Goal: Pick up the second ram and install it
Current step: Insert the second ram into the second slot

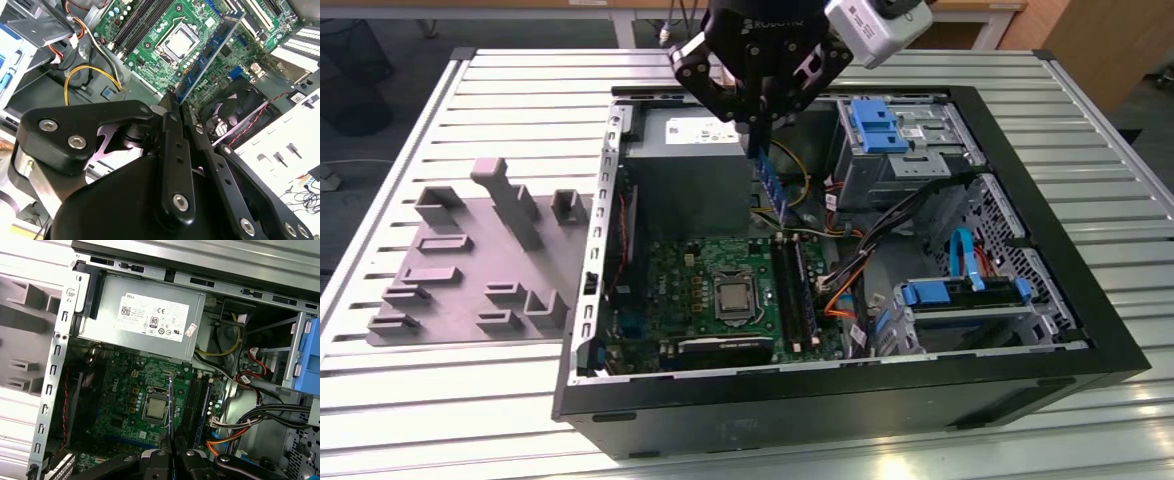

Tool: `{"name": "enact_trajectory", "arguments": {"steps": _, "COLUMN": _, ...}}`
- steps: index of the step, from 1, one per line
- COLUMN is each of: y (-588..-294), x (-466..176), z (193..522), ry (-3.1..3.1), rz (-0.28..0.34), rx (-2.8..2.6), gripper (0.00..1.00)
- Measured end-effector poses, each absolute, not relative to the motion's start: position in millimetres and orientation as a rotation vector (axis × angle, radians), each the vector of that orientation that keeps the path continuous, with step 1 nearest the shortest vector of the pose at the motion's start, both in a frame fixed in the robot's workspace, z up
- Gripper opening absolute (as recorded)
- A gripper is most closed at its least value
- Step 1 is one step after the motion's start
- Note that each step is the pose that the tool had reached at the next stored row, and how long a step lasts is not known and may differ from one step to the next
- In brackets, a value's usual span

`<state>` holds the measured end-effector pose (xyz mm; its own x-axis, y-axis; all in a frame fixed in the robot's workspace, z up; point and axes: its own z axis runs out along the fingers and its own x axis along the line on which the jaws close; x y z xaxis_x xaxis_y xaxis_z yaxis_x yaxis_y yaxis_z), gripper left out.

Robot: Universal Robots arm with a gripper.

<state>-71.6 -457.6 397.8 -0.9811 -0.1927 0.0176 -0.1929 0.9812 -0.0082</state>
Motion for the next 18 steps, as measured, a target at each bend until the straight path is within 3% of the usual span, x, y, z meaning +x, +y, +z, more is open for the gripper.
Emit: {"name": "enact_trajectory", "arguments": {"steps": 18, "y": -457, "x": -55, "z": 384, "ry": -3.120, "rz": 0.014, "rx": 0.178, "gripper": 0.14}}
